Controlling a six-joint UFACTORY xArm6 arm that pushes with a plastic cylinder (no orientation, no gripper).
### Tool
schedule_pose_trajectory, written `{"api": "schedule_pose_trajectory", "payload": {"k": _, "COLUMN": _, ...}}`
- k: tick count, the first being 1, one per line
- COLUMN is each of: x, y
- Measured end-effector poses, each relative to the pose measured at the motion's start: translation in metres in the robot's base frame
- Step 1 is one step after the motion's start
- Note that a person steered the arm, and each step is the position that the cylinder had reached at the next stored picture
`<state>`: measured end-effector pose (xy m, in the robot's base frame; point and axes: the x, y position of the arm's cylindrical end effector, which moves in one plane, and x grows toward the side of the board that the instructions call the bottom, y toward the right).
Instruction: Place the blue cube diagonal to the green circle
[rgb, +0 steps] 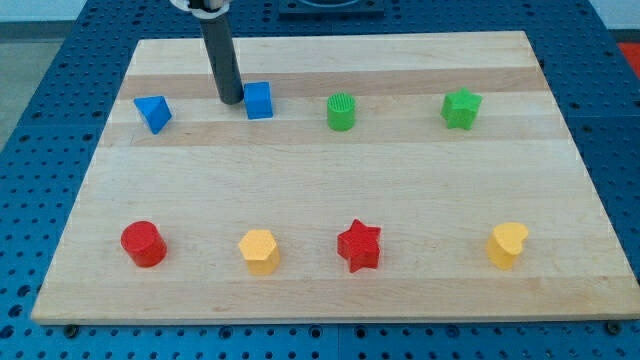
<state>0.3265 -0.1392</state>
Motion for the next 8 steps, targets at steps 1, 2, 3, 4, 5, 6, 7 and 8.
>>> {"api": "schedule_pose_trajectory", "payload": {"k": 1, "x": 0.025, "y": 0.001}}
{"api": "schedule_pose_trajectory", "payload": {"k": 2, "x": 0.054, "y": 0.005}}
{"api": "schedule_pose_trajectory", "payload": {"k": 3, "x": 0.064, "y": 0.013}}
{"api": "schedule_pose_trajectory", "payload": {"k": 4, "x": 0.058, "y": 0.013}}
{"api": "schedule_pose_trajectory", "payload": {"k": 5, "x": 0.032, "y": 0.013}}
{"api": "schedule_pose_trajectory", "payload": {"k": 6, "x": 0.005, "y": 0.012}}
{"api": "schedule_pose_trajectory", "payload": {"k": 7, "x": 0.002, "y": 0.016}}
{"api": "schedule_pose_trajectory", "payload": {"k": 8, "x": 0.002, "y": 0.024}}
